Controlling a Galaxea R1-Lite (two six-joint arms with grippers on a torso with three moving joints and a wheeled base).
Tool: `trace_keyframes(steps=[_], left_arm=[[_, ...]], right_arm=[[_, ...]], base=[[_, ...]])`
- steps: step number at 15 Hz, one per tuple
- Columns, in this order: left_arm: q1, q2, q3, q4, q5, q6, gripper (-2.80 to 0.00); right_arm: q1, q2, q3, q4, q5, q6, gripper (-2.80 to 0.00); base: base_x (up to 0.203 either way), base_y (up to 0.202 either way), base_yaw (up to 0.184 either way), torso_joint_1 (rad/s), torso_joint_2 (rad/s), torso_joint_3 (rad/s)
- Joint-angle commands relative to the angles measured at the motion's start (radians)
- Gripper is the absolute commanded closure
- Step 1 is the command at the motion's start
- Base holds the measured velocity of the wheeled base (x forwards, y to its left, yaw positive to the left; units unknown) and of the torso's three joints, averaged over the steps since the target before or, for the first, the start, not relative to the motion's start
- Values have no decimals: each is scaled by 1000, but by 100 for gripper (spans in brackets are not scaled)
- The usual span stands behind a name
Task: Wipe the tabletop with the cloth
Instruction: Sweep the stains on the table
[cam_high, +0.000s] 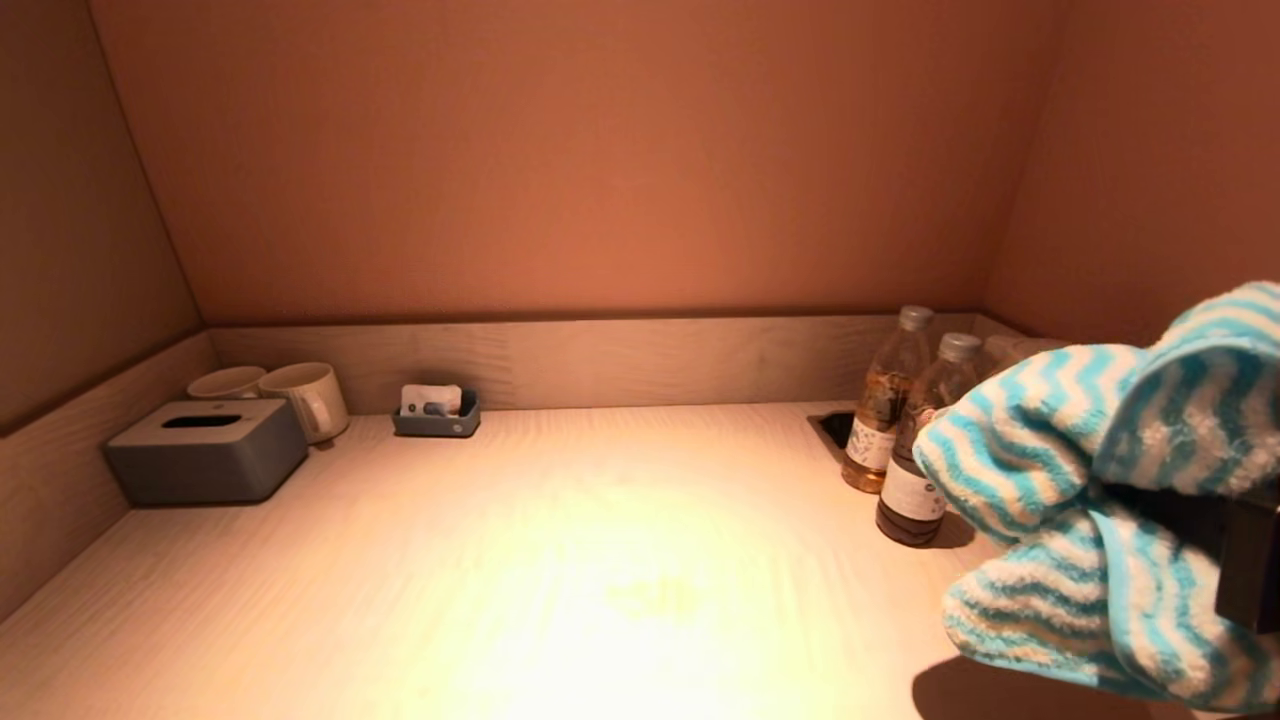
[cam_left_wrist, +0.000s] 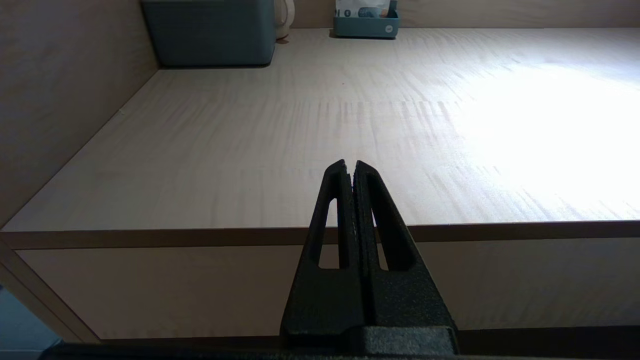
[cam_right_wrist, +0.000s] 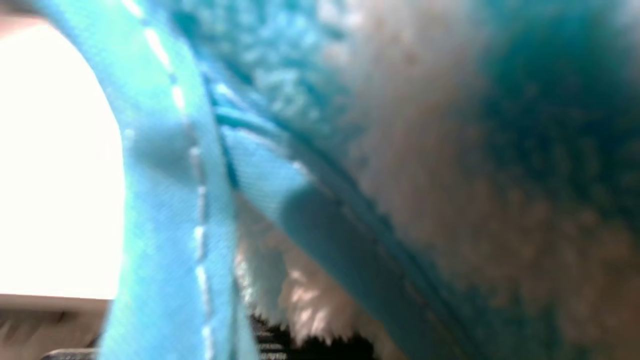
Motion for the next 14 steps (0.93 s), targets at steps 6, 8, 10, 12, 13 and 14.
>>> trace_keyframes(steps=[6, 8, 10, 12, 13, 14], left_arm=[[0, 0, 0, 0, -1, -1, 0], [0, 0, 0, 0, -1, -1, 0], [0, 0, 0, 0, -1, -1, 0], [0, 0, 0, 0, -1, -1, 0], [0, 0, 0, 0, -1, -1, 0], [0, 0, 0, 0, -1, -1, 0]], right_arm=[[155, 263, -125, -3, 3, 8, 0], [169, 292, -155, -5, 3, 7, 0], [175, 314, -171, -19, 2, 6, 0], [193, 440, -209, -55, 1, 4, 0], [204, 498, -232, -75, -2, 4, 0], [217, 540, -259, -93, -5, 4, 0]], base=[[0, 0, 0, 0, 0, 0], [0, 0, 0, 0, 0, 0], [0, 0, 0, 0, 0, 0], [0, 0, 0, 0, 0, 0], [0, 0, 0, 0, 0, 0], [0, 0, 0, 0, 0, 0]])
